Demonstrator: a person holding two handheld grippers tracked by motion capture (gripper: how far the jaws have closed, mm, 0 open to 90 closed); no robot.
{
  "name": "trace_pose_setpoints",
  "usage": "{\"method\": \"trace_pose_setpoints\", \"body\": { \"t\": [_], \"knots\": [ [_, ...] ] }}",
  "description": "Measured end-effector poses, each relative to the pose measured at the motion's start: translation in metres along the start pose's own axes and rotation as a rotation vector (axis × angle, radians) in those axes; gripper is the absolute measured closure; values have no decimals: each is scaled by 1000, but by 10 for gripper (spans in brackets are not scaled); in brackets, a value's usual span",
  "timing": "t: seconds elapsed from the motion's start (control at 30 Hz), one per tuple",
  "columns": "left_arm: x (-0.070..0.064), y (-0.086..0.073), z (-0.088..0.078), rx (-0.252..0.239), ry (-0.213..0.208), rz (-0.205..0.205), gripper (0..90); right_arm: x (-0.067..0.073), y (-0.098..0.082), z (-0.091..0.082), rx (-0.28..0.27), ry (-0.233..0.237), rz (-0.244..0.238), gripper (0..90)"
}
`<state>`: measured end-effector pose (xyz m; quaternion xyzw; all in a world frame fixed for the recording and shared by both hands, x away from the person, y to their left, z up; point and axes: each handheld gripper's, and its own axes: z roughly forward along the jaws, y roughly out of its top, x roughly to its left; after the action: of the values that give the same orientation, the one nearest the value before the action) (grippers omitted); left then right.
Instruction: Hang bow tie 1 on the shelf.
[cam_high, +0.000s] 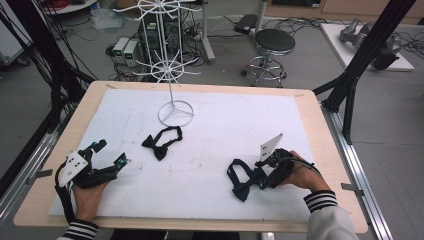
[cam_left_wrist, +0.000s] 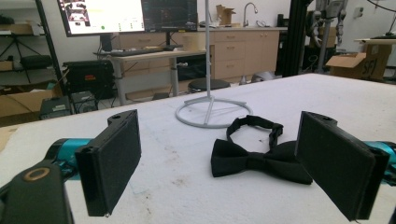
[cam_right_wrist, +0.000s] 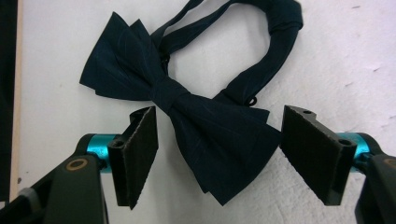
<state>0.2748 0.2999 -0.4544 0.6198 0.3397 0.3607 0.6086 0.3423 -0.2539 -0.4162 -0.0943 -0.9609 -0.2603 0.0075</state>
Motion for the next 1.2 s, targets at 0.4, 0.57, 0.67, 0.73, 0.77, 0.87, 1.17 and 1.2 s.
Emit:
{"method": "trace_pose_setpoints", "body": {
  "t": [0.4, 0.57, 0.67, 0.73, 0.77, 0.87, 1.17, 1.2],
  "knots": [
    [0, 0, 0, -1, 0, -1, 148, -1, 2, 3, 30, 7, -41, 421],
    [0, 0, 0, -1, 0, 1, 148, 0, 1, 2, 40, 6, -55, 507],
    [0, 0, 0, -1, 0, 1, 148, 2, 1, 2, 73, 3, -71, 589],
    [0, 0, 0, 0, -1, 1, 148, 3, 1, 2, 82, -4, -89, 623],
    [0, 0, 0, -2, 0, 1, 148, 3, 2, 2, 83, -4, -96, 664],
    [0, 0, 0, 0, 0, 0, 148, 6, 2, 1, 89, -6, -120, 741],
    [0, 0, 0, -2, 1, 1, 148, 6, 4, 1, 57, -8, -134, 776],
    [0, 0, 0, 0, 2, 1, 148, 6, 4, 1, 57, -8, -134, 776]
  ]
}}
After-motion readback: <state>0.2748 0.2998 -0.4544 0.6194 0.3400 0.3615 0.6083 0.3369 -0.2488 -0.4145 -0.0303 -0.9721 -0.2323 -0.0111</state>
